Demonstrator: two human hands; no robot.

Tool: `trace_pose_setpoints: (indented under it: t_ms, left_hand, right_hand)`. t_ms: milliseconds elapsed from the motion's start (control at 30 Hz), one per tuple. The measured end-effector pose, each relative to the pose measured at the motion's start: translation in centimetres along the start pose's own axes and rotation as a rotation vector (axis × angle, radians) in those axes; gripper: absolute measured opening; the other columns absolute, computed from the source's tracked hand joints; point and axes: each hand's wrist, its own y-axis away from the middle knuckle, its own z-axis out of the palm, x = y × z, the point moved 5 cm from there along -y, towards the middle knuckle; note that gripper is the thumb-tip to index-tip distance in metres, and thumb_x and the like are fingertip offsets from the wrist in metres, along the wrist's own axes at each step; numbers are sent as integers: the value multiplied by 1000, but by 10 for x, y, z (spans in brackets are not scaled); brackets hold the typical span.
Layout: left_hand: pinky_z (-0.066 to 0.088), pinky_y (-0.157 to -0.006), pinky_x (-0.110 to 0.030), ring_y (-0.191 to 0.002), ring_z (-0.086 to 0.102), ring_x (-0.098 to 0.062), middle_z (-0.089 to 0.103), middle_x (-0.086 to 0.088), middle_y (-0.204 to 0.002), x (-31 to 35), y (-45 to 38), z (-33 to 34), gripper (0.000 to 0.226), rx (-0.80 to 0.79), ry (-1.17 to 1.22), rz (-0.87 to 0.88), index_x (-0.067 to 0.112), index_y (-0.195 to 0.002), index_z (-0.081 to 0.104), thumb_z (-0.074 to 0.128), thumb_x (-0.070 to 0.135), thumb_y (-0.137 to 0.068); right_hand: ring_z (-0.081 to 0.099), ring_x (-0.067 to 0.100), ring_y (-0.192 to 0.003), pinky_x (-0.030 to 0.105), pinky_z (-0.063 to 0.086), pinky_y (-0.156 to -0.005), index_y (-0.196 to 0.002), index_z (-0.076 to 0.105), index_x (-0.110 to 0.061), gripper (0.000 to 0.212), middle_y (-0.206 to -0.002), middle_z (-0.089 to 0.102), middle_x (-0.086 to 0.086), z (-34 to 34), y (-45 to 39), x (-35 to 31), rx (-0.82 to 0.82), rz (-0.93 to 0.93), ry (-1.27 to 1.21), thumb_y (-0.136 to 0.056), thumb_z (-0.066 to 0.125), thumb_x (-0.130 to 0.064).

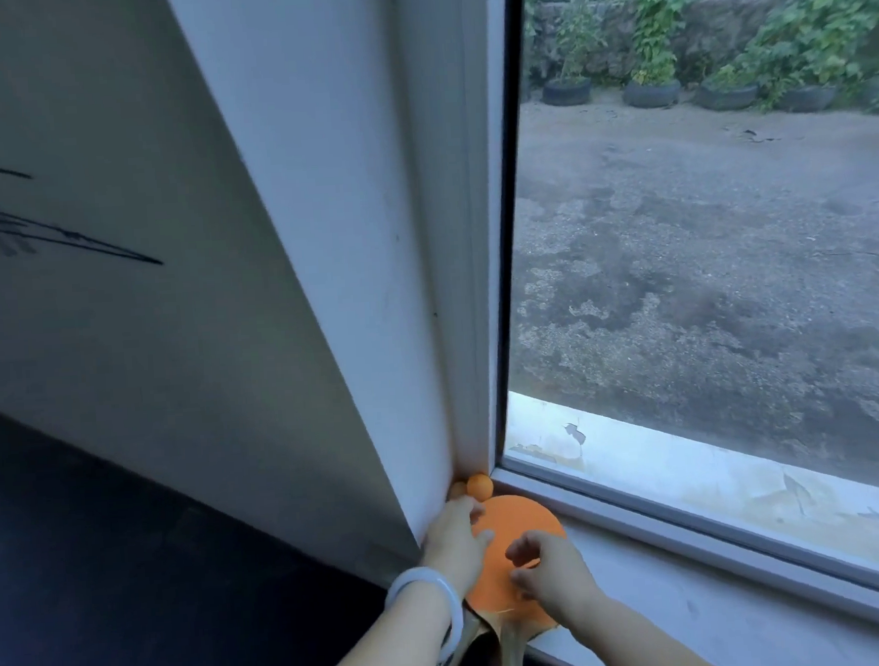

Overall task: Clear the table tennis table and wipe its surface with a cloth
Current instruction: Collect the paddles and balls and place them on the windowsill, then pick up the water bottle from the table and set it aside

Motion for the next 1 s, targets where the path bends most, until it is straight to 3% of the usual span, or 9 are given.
trace_pose_setpoints:
  t_ms: [100, 233, 433, 500, 667, 800, 900, 1000]
  left_hand:
    - [46, -96, -31, -105, 56, -15, 56, 1, -119, -31, 29, -9, 23, -41, -59, -23, 20, -115, 59, 60, 18, -93]
    - [47, -95, -33, -105, 55, -15, 54, 3, -118, -76, 59, -50, 22, 18, -156, -77, 20, -116, 60, 55, 21, -94]
    - [46, -90, -28, -105, 53, -12, 51, 8, -118, -150, 109, -127, 20, 183, -156, -201, 23, -115, 57, 56, 22, -95]
    - [46, -86, -27, -102, 52, -11, 51, 8, -117, -180, 137, -157, 21, 245, -133, -247, 24, -115, 56, 57, 22, -94]
    - [45, -96, -34, -112, 51, -18, 50, 5, -124, -265, 232, -228, 25, 380, -115, -370, 23, -120, 54, 57, 23, -96]
    - [34, -106, -36, -121, 47, -26, 49, 2, -133, -336, 334, -287, 29, 461, -198, -505, 22, -127, 53, 54, 26, -98]
    - [34, -105, -36, -121, 48, -24, 51, -1, -132, -386, 414, -328, 31, 533, -201, -582, 20, -128, 52, 54, 27, -98]
    - [38, -102, -36, -122, 46, -26, 48, -2, -133, -434, 495, -361, 32, 630, -122, -666, 18, -128, 51, 55, 27, -97]
  right_hand:
    - [59, 13, -85, 26, 52, -81, -97, 62, -20, 16, -104, 63, -4, 17, 2, -22, -128, -110, 248, -87, 65, -7]
    - [61, 16, -101, 25, 49, -85, -108, 66, -16, 26, -112, 66, 0, 51, 10, -57, -208, -244, 496, -85, 58, -6]
    - [61, 15, -111, 17, 42, -84, -115, 67, -15, 33, -118, 67, 0, 115, 38, -107, -273, -380, 675, -83, 61, -7]
    - [61, 15, -111, 18, 44, -84, -114, 68, -15, 33, -111, 64, -4, 144, 53, -130, -290, -421, 703, -83, 61, -7]
    - [56, 13, -92, 22, 45, -75, -95, 62, -20, 25, -99, 60, 0, 240, 117, -190, -358, -577, 766, -79, 60, 0]
    - [53, 16, -85, 20, 40, -65, -90, 56, -21, 25, -95, 57, -1, 349, 190, -229, -460, -732, 886, -78, 60, 1]
    - [54, 16, -88, 19, 39, -67, -99, 61, -16, 28, -97, 56, -1, 430, 249, -254, -535, -837, 917, -79, 58, 3]
    - [58, 29, -91, 23, 32, -63, -84, 56, -12, 17, -93, 58, 8, 507, 310, -279, -579, -951, 964, -81, 54, 5]
